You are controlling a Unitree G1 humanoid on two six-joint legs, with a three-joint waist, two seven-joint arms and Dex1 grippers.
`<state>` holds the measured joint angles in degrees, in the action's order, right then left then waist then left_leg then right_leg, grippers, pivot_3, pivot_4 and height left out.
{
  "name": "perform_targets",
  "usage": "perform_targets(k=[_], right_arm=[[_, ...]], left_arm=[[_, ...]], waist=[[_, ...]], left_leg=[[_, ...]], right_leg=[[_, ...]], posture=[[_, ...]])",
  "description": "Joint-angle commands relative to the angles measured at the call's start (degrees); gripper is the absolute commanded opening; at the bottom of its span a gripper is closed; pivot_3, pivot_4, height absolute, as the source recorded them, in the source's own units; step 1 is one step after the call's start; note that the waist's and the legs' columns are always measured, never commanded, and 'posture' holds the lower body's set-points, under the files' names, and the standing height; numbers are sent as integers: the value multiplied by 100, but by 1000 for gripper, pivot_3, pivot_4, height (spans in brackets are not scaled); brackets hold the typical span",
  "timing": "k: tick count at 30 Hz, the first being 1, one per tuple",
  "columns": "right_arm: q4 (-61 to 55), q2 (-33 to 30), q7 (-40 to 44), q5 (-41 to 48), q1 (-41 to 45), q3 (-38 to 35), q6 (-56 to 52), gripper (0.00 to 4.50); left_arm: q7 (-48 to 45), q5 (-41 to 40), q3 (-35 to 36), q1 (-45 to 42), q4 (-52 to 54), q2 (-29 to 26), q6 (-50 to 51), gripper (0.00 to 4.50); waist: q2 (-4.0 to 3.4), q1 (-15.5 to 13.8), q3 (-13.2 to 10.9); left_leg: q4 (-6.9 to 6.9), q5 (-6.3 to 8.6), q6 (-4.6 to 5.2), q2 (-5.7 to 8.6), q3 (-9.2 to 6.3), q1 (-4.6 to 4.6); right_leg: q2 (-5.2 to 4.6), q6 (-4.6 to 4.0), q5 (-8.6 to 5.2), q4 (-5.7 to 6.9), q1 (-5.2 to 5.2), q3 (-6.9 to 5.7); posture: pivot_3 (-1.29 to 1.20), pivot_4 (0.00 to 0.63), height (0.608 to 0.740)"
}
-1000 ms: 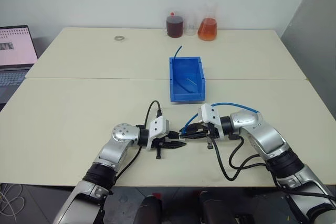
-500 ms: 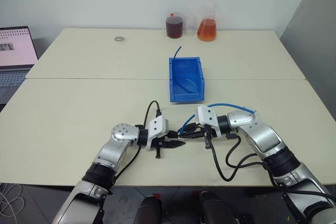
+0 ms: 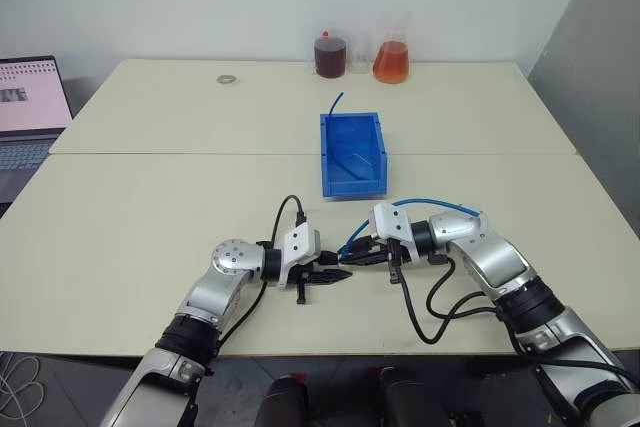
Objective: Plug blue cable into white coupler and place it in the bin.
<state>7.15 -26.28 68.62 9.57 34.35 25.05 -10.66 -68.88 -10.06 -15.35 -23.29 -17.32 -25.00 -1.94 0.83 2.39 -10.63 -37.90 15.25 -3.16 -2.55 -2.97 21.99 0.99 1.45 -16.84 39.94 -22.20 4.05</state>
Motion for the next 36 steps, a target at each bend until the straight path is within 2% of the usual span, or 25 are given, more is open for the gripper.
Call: perform_targets(k=[1, 5, 7, 14, 18, 21, 24, 27, 29, 32, 34, 36], right_arm=[[480, -97, 55, -484, -214, 366, -168, 199], [482, -67, 1, -427, -200, 288, -200, 199], [428, -44, -27, -352, -182, 221, -295, 199], [-46, 88, -361, 64, -242, -246, -1033, 199], [-979, 152, -827, 733, -501, -881, -2143, 199], [-1597, 265, -1323, 1437, -295, -1609, -3120, 199], [-1617, 470, -1826, 1906, 327, -2233, -3806, 199], [-1048, 700, -2286, 2054, 1069, -2612, -4100, 199], [-458, 842, -2514, 1976, 1585, -2748, -3987, 199], [1056, 1120, -3146, 1400, 2411, -2752, -3254, 199], [2040, 1269, -3581, 986, 2803, -2670, -2670, 870], [2850, 1387, -3849, 732, 3085, -2670, -2159, 1278]], left_arm=[[-11, -135, 140, 32, 381, -39, -54, 766], [-19, -150, 138, 42, 412, -64, -37, 766], [-47, -211, 159, 41, 457, -96, 84, 1471], [-85, -678, 413, 371, 1323, -501, 941, 2877], [335, -921, 787, 905, 2233, -759, 1601, 3681], [894, -1097, 1242, 1157, 2899, -875, 2123, 4364], [1569, -1246, 1620, 1060, 3556, -828, 2670, 4463], [2395, -1319, 1863, 671, 4071, -621, 3212, 4463], [3069, -1352, 2041, 347, 4242, -331, 3541, 4463], [3857, -1232, 2136, 121, 4208, 140, 3701, 4463], [4089, -942, 1968, 138, 4095, 181, 3672, 4500], [4239, -809, 1905, 155, 4062, 181, 3647, 4500]], waist=[[0, 1, 0], [0, 5, 0], [0, 15, 0], [0, 40, 0], [2, 55, -2], [2, 51, -12], [5, 53, -20], [4, 60, -21], [5, 69, -21], [5, 81, -21], [5, 89, -20], [5, 89, -20]], left_leg=[[0, 0, 0, 0, 0, 0], [0, 0, 0, 0, 0, 0], [0, 0, 0, 0, -1, 0], [0, 0, 0, -2, -3, -4], [0, 0, -1, -1, -5, 1], [0, 0, -1, -2, -7, 13], [-1, 0, -2, -3, -10, 20], [1, 0, -2, -2, -13, 20], [3, 0, -2, -2, -13, 21], [3, 0, -1, 0, -10, 25], [4, 0, -2, 3, -4, 28], [8, 0, -2, 2, -3, 37]], right_leg=[[0, 0, 0, 0, 0, 1], [0, 0, 0, 0, 0, 1], [0, 0, 0, 0, 0, 1], [0, 1, 0, 2, 4, 0], [-3, 1, -1, 0, 3, 0], [-5, 1, -1, -1, -6, 0], [-5, 2, -1, -1, -12, -2], [-3, 26, -14, -2, -11, -4], [-3, 24, -13, -5, -11, -6], [-4, 1, 1, -10, -10, -4], [-8, 1, 2, -13, -13, 0], [-8, 0, 2, -17, -22, 1]], posture=[[0, 150, 740], [0, 150, 740], [0, 150, 740], [0, 150, 740], [0, 150, 740], [0, 150, 740], [0, 150, 740], [0, 150, 740], [0, 150, 740], [0, 150, 740], [0, 150, 740], [0, 150, 740]])
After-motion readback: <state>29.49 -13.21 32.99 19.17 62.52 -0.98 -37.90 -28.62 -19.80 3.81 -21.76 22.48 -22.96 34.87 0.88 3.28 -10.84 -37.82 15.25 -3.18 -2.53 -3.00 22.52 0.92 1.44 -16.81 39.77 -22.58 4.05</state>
